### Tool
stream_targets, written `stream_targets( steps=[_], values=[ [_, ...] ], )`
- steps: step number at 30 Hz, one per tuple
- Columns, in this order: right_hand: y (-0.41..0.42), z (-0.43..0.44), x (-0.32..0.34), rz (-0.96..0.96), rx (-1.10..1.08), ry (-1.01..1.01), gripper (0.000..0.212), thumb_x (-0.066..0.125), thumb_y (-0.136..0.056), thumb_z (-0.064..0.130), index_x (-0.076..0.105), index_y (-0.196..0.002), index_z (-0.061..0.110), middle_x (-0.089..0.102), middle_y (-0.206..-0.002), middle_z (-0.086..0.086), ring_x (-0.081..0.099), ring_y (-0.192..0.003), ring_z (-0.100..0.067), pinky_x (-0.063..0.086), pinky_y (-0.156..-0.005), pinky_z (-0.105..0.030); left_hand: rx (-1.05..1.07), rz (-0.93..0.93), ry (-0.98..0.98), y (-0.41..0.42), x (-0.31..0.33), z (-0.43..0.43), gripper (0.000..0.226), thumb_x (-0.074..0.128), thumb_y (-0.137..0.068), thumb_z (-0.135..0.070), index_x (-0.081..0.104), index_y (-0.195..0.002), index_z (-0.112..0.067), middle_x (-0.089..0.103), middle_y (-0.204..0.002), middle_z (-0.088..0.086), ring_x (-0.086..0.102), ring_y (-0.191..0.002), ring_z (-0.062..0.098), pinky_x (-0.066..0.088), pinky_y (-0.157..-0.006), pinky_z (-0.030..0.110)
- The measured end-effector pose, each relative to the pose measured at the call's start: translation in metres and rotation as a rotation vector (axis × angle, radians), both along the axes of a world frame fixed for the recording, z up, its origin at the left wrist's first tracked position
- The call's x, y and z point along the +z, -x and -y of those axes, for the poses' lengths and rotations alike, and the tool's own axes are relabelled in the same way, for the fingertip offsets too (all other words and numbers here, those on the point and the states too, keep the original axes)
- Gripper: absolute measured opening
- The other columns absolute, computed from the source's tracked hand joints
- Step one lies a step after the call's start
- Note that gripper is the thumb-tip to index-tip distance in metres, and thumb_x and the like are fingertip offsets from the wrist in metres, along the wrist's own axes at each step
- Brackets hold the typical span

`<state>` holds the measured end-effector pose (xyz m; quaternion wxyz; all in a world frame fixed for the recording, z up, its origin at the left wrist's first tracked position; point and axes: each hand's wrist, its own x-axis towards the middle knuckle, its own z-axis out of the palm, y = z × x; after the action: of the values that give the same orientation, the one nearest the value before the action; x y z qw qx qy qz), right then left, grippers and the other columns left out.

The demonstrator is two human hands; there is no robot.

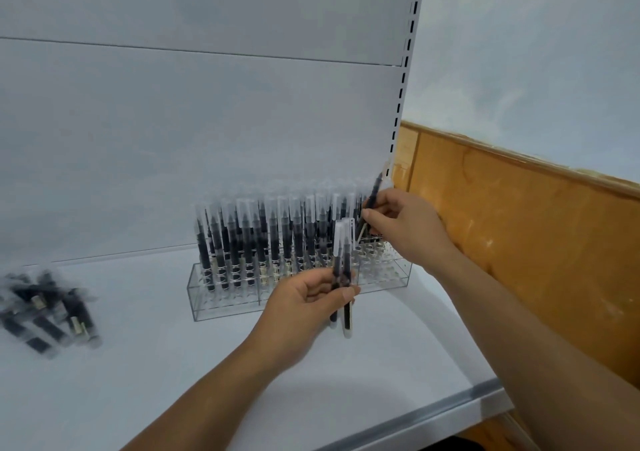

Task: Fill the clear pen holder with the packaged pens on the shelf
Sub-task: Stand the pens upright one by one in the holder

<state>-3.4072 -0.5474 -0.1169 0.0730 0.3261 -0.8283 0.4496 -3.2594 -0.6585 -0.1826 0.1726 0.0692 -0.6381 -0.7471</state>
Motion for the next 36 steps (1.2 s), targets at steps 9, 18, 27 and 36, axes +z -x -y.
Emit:
stream_targets(
  steps=[9,18,27,36],
  values=[
    [0.003,0.001,0.008,-0.145,-0.013,-0.145,0.01,0.067,-0.091,0.029,0.063,-0.093,0.02,0.062,-0.08,0.009,0.059,-0.075,-0.009,0.048,-0.068,-0.026,0.019,-0.018,-0.001,-0.001,0.001,0.002,0.025,0.073,-0.066,-0.021,0.074,-0.09,-0.013,0.072,-0.092,0.017,0.066,-0.084,0.026,0.046,-0.091,0.059],
    [0.005,0.003,-0.004,-0.102,0.017,-0.346,0.024,0.072,-0.085,0.037,0.059,-0.072,0.022,0.06,-0.07,0.005,0.054,-0.065,-0.012,0.045,-0.059,-0.028,0.002,-0.034,-0.004,-0.002,0.002,0.002,0.018,0.073,-0.066,-0.025,0.077,-0.084,-0.02,0.069,-0.096,0.025,0.063,-0.083,0.029,0.046,-0.086,0.058],
    [0.003,0.003,0.01,-0.056,0.033,-0.419,0.035,0.072,-0.086,0.033,0.052,-0.061,0.017,0.047,-0.058,0.003,0.041,-0.052,-0.01,0.031,-0.05,-0.025,0.014,-0.014,-0.007,-0.002,0.001,0.003,0.021,0.073,-0.068,-0.023,0.076,-0.087,-0.015,0.07,-0.096,0.023,0.065,-0.084,0.028,0.043,-0.092,0.065],
    [0.006,0.007,0.017,0.019,0.086,-0.559,0.021,0.071,-0.088,0.028,0.065,-0.078,0.01,0.058,-0.071,-0.001,0.051,-0.062,-0.012,0.038,-0.054,-0.023,0.011,-0.01,-0.021,-0.002,0.001,0.003,0.02,0.073,-0.065,-0.024,0.078,-0.084,-0.018,0.071,-0.096,0.022,0.065,-0.084,0.028,0.044,-0.091,0.063]
  ],
)
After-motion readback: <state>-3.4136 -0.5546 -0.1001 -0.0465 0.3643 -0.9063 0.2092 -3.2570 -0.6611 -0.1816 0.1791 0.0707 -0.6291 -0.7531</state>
